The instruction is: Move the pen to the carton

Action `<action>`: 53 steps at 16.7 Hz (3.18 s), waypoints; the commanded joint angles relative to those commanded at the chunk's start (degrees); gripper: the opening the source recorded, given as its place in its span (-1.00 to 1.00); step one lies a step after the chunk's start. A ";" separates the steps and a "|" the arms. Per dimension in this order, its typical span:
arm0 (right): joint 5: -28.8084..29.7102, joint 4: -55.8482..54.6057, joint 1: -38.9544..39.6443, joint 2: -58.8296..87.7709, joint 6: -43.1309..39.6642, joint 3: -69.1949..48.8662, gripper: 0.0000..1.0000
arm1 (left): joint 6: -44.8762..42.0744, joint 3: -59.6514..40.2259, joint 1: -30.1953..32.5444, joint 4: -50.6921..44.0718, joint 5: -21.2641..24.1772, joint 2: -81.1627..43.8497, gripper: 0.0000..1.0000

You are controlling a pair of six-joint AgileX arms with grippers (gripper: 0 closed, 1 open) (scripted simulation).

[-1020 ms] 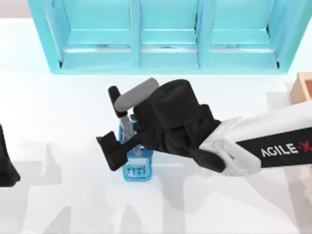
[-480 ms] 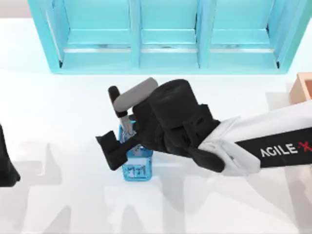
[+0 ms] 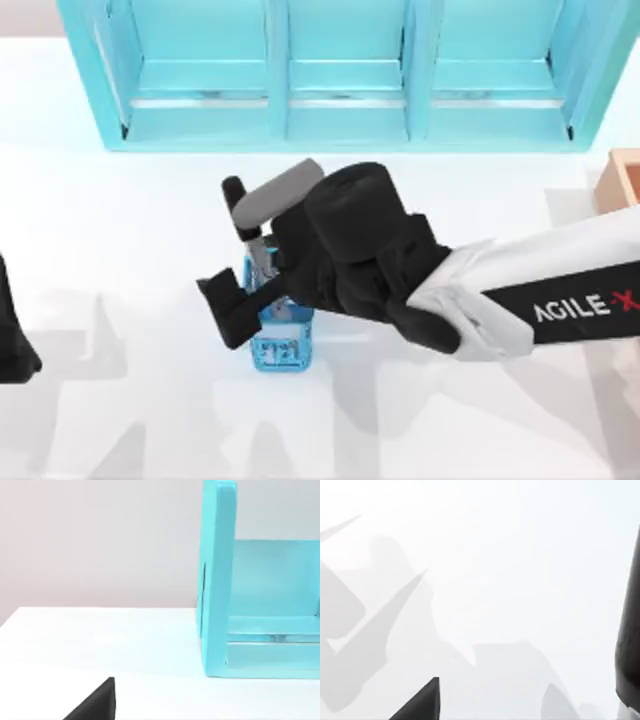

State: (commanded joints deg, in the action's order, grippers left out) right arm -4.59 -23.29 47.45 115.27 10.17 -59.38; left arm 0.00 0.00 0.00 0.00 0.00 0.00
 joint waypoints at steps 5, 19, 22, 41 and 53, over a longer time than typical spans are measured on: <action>-2.30 4.00 -2.64 -4.20 -1.31 0.08 -1.00 | 0.00 0.00 0.00 0.00 0.00 0.00 1.00; -17.54 35.88 -20.13 -34.56 -11.46 0.84 -1.00 | 0.00 0.00 0.00 0.00 0.00 0.00 1.00; -17.29 36.57 -20.59 -34.20 -11.88 0.11 -1.00 | 0.00 0.00 0.00 0.00 0.00 0.00 1.00; -6.15 84.46 -62.69 -41.61 -39.07 -16.70 -1.00 | 0.00 0.00 0.00 0.00 0.00 0.00 1.00; -5.29 69.39 -61.04 -40.44 -37.61 -3.06 -1.00 | 0.00 0.00 0.00 0.00 0.00 0.00 1.00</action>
State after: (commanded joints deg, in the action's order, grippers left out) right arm -9.88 46.10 -13.60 74.84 -27.44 -62.44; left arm 0.00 0.00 0.00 0.00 0.00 0.00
